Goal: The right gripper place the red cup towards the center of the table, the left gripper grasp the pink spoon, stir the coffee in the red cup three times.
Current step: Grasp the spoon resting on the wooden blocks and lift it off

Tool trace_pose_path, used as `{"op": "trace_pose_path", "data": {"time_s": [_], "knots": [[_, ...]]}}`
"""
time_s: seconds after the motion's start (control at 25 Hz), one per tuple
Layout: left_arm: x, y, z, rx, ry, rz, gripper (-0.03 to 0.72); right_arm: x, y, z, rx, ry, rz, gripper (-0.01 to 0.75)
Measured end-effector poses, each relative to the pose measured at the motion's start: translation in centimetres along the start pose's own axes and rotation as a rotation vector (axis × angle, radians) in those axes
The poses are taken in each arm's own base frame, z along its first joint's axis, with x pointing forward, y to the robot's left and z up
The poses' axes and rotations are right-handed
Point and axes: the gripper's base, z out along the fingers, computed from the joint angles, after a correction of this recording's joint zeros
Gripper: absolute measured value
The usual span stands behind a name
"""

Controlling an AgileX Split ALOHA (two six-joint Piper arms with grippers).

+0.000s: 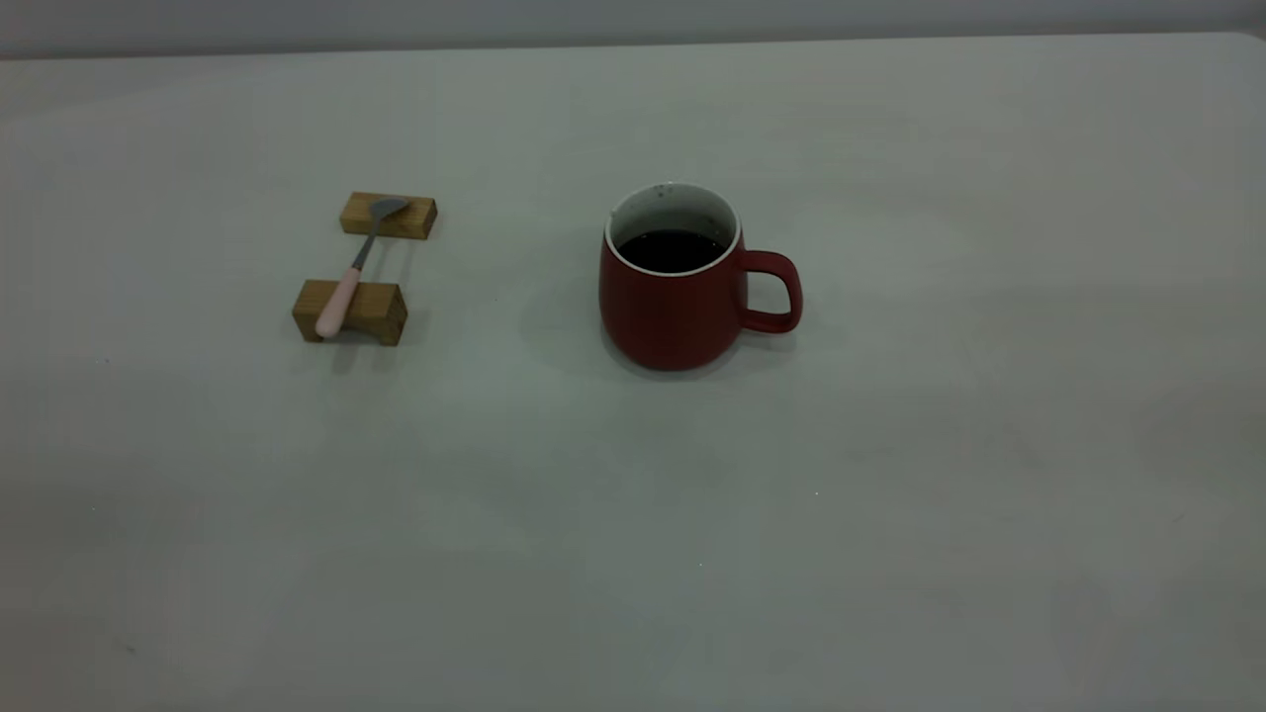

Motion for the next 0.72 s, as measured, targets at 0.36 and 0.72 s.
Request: {"op": "trace_pose_path", "data": {"time_s": [0.36, 0.72], "knots": [[0.0, 0.0, 0.0, 0.0, 0.0, 0.0, 0.38, 1.7, 0.0, -0.8, 0.054, -0.095, 0.014, 0.593], [0.0, 0.0, 0.0, 0.0, 0.0, 0.0, 0.38, 1.7, 0.0, -0.8, 0.056, -0.096, 0.015, 0.589]]}}
